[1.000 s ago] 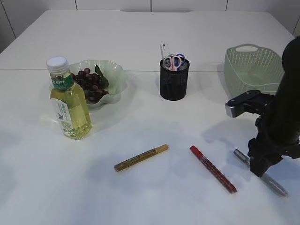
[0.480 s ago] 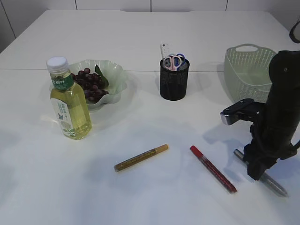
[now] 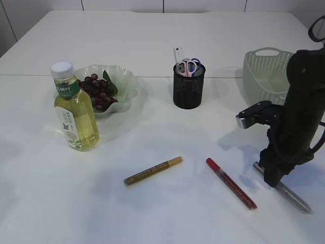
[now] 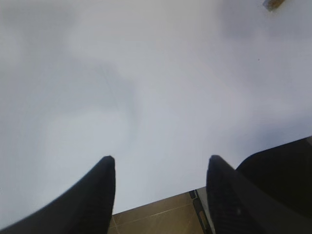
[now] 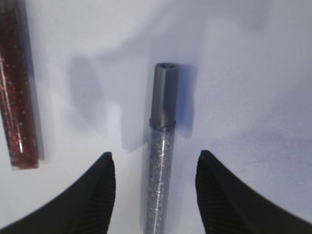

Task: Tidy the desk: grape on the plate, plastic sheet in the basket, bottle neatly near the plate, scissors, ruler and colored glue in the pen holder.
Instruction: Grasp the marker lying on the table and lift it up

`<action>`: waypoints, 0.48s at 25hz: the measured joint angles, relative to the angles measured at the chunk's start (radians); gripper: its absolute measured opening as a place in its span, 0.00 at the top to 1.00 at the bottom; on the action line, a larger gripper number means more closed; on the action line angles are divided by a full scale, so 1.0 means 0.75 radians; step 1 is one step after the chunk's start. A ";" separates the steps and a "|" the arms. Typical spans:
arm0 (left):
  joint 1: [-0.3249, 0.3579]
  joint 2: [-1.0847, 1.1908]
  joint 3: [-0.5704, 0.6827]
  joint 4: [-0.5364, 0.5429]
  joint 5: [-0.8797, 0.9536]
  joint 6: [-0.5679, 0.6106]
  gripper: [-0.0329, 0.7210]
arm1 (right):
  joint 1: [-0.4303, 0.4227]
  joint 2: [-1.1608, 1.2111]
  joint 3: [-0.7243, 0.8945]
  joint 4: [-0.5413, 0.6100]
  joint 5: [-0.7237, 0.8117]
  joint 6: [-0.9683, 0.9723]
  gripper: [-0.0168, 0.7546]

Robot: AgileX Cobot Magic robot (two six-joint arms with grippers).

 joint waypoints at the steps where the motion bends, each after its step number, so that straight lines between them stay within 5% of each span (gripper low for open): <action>1: 0.000 0.000 0.000 0.000 0.000 0.000 0.38 | 0.000 0.003 0.000 0.000 0.003 0.000 0.43; 12: 0.000 0.000 0.000 -0.001 0.000 0.000 0.38 | 0.000 0.052 -0.005 0.000 0.011 0.000 0.43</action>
